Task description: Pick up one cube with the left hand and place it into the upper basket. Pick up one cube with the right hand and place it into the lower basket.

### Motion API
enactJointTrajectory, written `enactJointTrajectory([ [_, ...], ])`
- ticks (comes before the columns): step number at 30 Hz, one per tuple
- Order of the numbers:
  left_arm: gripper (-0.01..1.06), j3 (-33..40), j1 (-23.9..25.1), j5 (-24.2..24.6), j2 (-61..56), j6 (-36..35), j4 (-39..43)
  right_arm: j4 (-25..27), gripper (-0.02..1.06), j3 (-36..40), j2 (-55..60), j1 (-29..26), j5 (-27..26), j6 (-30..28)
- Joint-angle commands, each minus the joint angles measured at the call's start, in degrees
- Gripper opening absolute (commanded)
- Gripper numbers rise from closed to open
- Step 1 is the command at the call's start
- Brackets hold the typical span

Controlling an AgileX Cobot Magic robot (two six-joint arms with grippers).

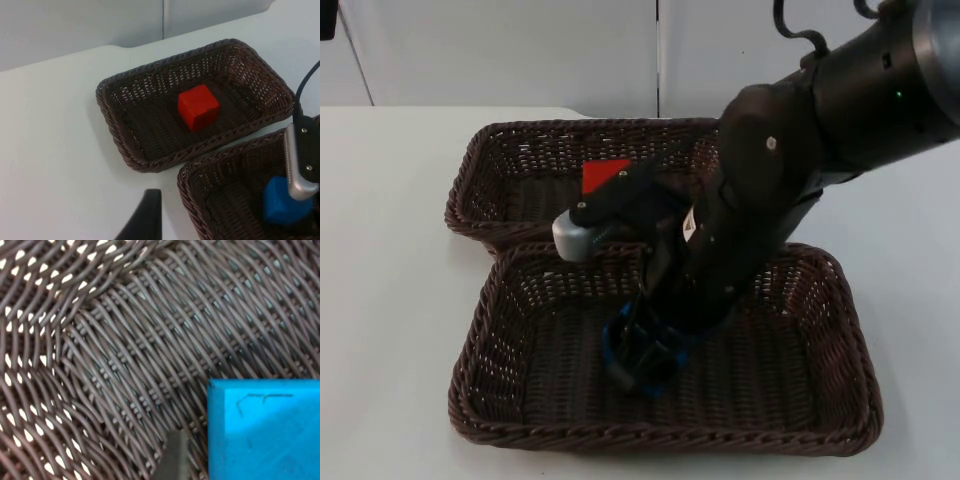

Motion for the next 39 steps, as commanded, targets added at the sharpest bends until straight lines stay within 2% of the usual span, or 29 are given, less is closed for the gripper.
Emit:
enactJointTrajectory([
  [1, 0.92, 0.2, 0.0, -0.2, -0.2, -0.4, -0.4, 0.3, 0.77, -0.5, -0.6, 0.4, -0.5, 0.4],
  [10, 0.92, 0.2, 0.0, -0.2, -0.2, -0.4, -0.2, -0.1, 0.77, -0.5, -6.8, 0.4, 1.7, 0.4],
  [18, 0.92, 0.2, 0.0, -0.2, -0.2, -0.4, -0.2, -0.3, 0.77, -0.5, -17.3, 0.4, 5.8, 0.4],
  [39, 0.92, 0.2, 0.0, -0.2, -0.5, -0.2, -0.1, 1.7, 0.77, -0.5, -30.8, 0.4, 8.0, 0.5],
])
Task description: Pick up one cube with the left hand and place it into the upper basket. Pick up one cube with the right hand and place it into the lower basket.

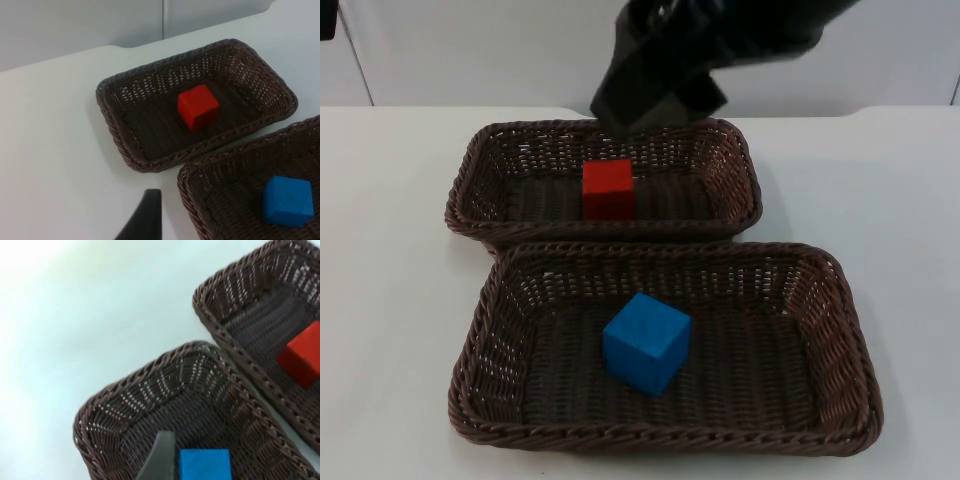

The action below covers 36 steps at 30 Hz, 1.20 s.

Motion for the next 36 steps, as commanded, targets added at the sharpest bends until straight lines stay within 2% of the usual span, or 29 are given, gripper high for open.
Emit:
enactJointTrajectory([
  [1, 0.92, 0.2, 0.0, -0.2, -0.8, 0.0, -0.1, 0.4, 0.77, -0.3, -1.9, 0.4, 1.2, -0.1],
  [10, 0.92, 0.2, 0.0, 0.4, -3.8, 0.4, 0.1, 1.2, 0.77, 5.6, -8.6, 0.4, 0.4, -0.1],
  [20, 0.92, 0.2, 0.0, 1.0, -9.8, 0.8, 0.1, 1.5, 0.77, 16.8, -20.2, 0.4, -2.6, -0.1],
  [30, 0.92, 0.2, 0.0, 7.9, -17.0, 3.8, 0.1, 1.5, 0.77, 26.1, -31.6, 0.4, -3.1, 1.3],
  [36, 0.92, 0.7, 0.0, 8.8, -22.4, 4.4, 0.3, 1.5, 0.77, 30.5, -38.5, 0.4, -3.0, 1.7],
])
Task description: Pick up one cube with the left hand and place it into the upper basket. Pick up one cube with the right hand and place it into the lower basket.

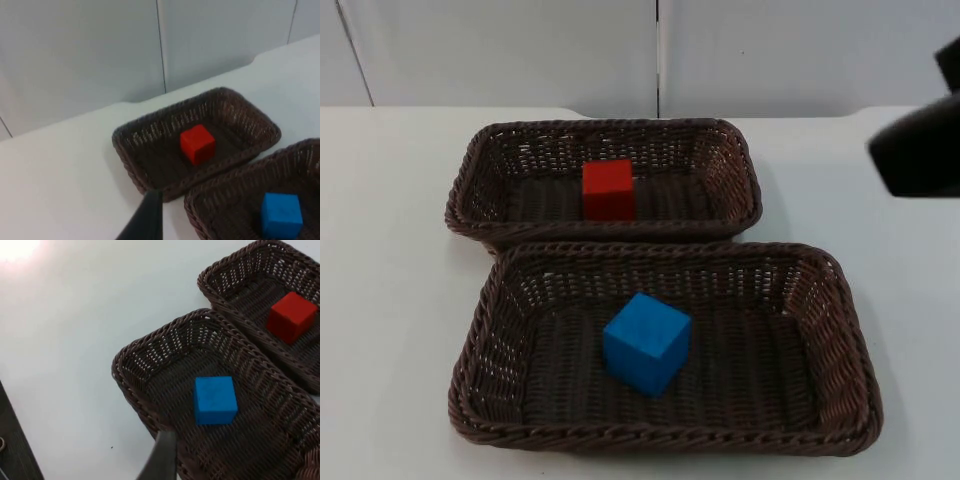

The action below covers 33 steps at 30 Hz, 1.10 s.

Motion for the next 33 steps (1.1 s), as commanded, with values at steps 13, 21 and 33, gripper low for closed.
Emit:
enactJointTrajectory([
  [13, 0.92, 9.1, 0.0, 4.5, -14.8, -0.2, -0.1, 0.0, 0.77, 10.5, -20.2, 0.4, 1.1, 3.5],
  [21, 0.92, 9.2, 0.0, 10.4, -22.3, -2.6, 0.7, -0.1, 0.77, 12.1, -30.8, 0.4, 5.8, 4.1],
  [33, 0.92, 11.7, 0.0, 14.5, -24.2, -2.4, 0.0, -1.8, 0.77, 12.1, -38.7, 0.4, 12.7, 6.0],
])
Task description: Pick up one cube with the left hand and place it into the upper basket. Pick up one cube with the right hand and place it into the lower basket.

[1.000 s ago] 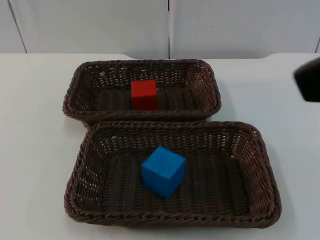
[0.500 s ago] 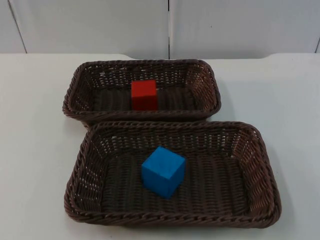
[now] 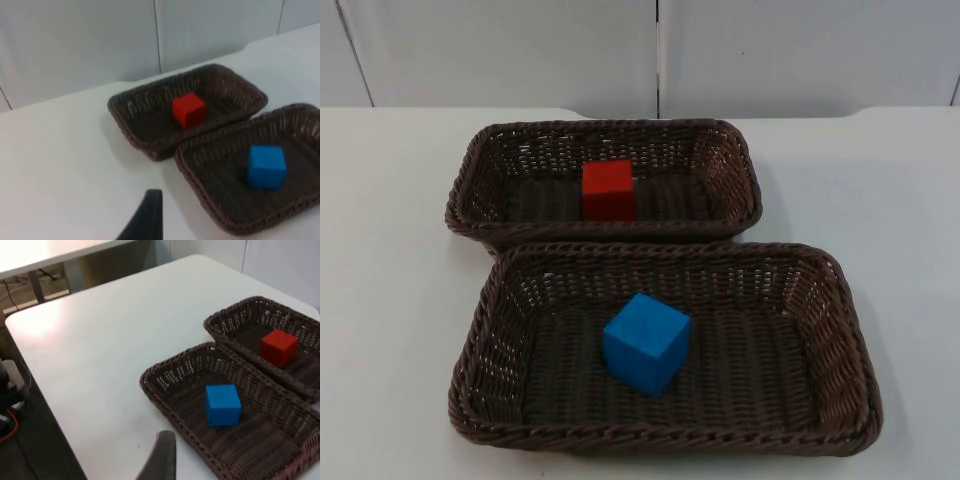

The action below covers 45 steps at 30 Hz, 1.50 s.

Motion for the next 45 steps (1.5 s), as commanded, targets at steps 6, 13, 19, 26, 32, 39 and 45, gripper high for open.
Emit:
enactJointTrajectory([
  [6, 0.92, 3.9, 0.0, 1.7, -0.2, -0.5, -0.3, -3.6, 0.76, 0.2, -3.9, 0.0, 5.2, 4.4],
  [13, 0.92, 4.4, 0.0, 2.6, -0.2, -0.5, 0.0, -6.3, 0.76, 0.2, -6.2, -0.1, 6.7, 5.8],
  [19, 0.92, 4.9, 0.0, 3.0, -0.2, -3.1, 2.1, -8.5, 0.76, 0.2, -8.8, -0.1, 8.6, 7.2],
  [26, 0.92, 4.9, 0.0, 3.0, -0.2, -3.9, 2.6, -8.4, 0.76, 0.2, -12.0, -0.1, 10.5, 7.2],
  [32, 0.92, 4.9, 0.0, 3.0, -0.2, -3.9, 2.6, -8.5, 0.76, 0.2, -15.7, -0.1, 16.4, 8.9],
  [39, 0.92, 4.9, 0.0, 3.0, -0.2, -3.9, 2.6, -13.2, 0.76, 0.3, -18.2, -0.1, 18.9, 13.1],
  [45, 0.92, 4.9, 0.0, 3.0, -0.2, -3.8, 2.6, -14.2, 0.76, 3.4, -18.2, 0.0, 18.1, 12.9],
])
